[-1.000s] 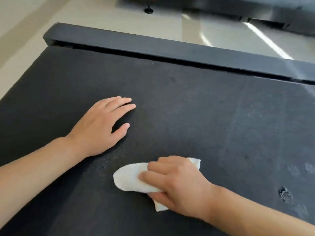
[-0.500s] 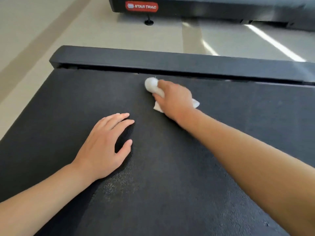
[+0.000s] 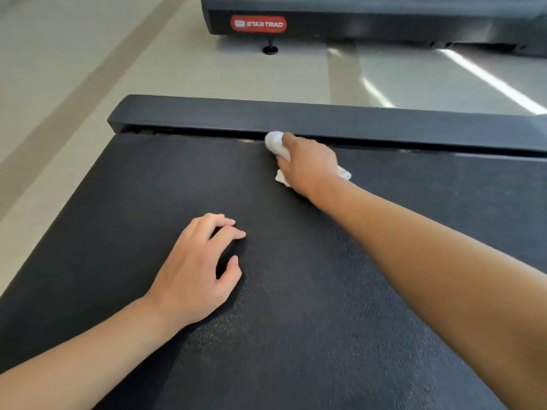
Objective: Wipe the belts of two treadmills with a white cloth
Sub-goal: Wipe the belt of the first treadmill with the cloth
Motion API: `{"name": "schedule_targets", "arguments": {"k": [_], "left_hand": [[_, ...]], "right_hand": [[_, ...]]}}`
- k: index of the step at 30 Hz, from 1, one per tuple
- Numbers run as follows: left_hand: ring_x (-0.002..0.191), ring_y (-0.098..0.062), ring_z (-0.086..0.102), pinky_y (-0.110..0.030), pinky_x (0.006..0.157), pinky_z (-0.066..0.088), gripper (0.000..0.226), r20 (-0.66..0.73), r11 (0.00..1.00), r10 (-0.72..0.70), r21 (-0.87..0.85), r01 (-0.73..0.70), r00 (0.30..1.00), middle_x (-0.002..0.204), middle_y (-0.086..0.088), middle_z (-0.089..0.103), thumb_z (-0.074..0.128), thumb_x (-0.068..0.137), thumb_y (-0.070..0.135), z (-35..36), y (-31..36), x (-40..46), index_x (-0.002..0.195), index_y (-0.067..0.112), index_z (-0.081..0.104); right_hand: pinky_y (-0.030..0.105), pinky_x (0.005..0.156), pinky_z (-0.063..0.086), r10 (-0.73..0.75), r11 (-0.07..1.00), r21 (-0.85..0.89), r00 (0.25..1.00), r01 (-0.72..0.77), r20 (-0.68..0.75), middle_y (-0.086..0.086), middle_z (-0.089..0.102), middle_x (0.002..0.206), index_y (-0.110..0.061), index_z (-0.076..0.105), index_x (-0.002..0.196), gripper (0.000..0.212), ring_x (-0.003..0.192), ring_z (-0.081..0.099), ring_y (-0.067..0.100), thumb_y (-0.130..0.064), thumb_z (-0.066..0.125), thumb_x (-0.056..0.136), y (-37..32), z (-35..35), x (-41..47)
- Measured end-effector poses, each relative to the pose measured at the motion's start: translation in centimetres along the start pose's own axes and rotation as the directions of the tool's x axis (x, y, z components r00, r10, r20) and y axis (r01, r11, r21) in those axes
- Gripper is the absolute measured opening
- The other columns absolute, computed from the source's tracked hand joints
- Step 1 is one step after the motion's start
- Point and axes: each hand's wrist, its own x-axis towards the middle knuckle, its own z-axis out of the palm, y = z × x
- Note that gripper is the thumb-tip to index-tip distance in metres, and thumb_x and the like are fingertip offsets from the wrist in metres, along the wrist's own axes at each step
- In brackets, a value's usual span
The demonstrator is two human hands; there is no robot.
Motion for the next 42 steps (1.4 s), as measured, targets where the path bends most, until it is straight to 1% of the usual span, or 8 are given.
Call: {"name": "schedule_targets", "arguments": {"k": [7,15,19,25,28,32,36,42], "left_hand": [[0.137,-0.021,0.049,-0.031,0.112,0.036,0.043,-0.027,1.0,0.009,-0.018,-0.009,1.0,0.132,0.001,0.055,0.048,0.093,0.034,0.0,0.0,-0.2,0.127,0.017,0.067],[0.126,-0.022,0.052,-0.029,0.106,0.037,0.04,-0.03,1.0,0.012,-0.01,-0.012,0.999,0.129,0.002,0.054,0.049,0.09,0.032,0.0,0.3,-0.1,0.124,0.017,0.066],[0.124,-0.016,0.051,-0.028,0.102,0.038,0.035,-0.052,0.999,-0.006,-0.032,0.005,0.999,0.13,0.007,0.054,0.053,0.091,0.026,-0.3,0.5,-0.1,0.123,0.02,0.067],[0.123,-0.017,0.052,-0.027,0.101,0.037,0.037,-0.087,0.999,0.017,-0.045,-0.021,0.996,0.132,0.004,0.056,0.051,0.092,0.017,-0.2,0.3,-0.3,0.124,0.017,0.07],[0.117,-0.017,0.053,-0.021,0.097,0.034,0.036,-0.108,0.999,0.018,-0.031,-0.021,0.994,0.13,0.004,0.057,0.051,0.092,0.015,0.1,0.1,-0.3,0.122,0.017,0.07],[0.116,-0.023,0.055,-0.027,0.099,0.039,0.035,-0.13,0.999,0.037,0.011,-0.036,0.991,0.127,0.002,0.06,0.051,0.091,0.015,0.0,0.5,-0.3,0.12,0.015,0.071],[0.12,-0.026,0.056,-0.032,0.104,0.041,0.038,-0.117,0.998,0.045,0.043,-0.041,0.992,0.127,0.0,0.064,0.05,0.092,0.016,0.0,0.4,-0.3,0.123,0.015,0.071],[0.14,-0.025,0.049,-0.03,0.116,0.03,0.045,-0.05,0.999,-0.021,0.024,0.022,0.999,0.143,-0.004,0.062,0.047,0.095,0.021,-0.1,0.7,-0.9,0.134,0.016,0.068]], "right_hand": [[0.036,0.061,0.042,-0.474,0.876,0.156,0.873,0.456,0.114,-0.015,0.046,0.085,-0.025,0.044,0.09,0.023,0.076,0.052,0.017,-0.045,0.05,0.099,3.0,-2.8,-11.4],[0.037,0.066,0.039,0.224,0.974,-0.011,0.966,-0.228,-0.131,0.008,0.067,0.095,-0.018,0.05,0.101,0.027,0.091,0.064,0.037,-0.045,0.052,0.098,12.4,-4.2,-8.7],[0.04,0.063,0.048,-0.108,0.986,0.118,0.991,0.116,-0.076,0.0,0.063,0.091,-0.023,0.047,0.09,0.021,0.083,0.064,0.032,-0.038,0.061,0.094,0.8,-1.4,-12.9],[0.034,0.058,0.042,-0.648,0.739,0.275,0.761,0.615,0.039,-0.002,0.057,0.083,-0.016,0.058,0.092,0.019,0.07,0.054,0.023,-0.035,0.058,0.096,-0.8,-2.5,-22.8],[0.039,0.066,0.048,-0.239,0.96,0.138,0.969,0.244,-0.057,-0.006,0.059,0.086,-0.019,0.054,0.095,0.026,0.083,0.061,0.026,-0.045,0.052,0.098,5.9,-3.4,-16.7],[0.037,0.064,0.04,0.253,0.967,0.017,0.956,-0.254,-0.148,-0.001,0.057,0.084,-0.019,0.044,0.096,0.021,0.081,0.06,0.034,-0.039,0.047,0.101,10.7,-4.1,-10.3],[0.042,0.064,0.049,-0.198,0.973,0.112,0.979,0.202,-0.042,-0.003,0.056,0.088,-0.023,0.041,0.09,0.024,0.08,0.06,0.029,-0.04,0.057,0.096,2.2,-2.6,-18.7],[0.033,0.06,0.034,-0.79,0.609,0.345,0.587,0.714,0.179,-0.002,0.053,0.088,-0.023,0.052,0.1,0.013,0.071,0.049,0.022,-0.031,0.059,0.092,-3.7,-3.2,-31.6]]}}
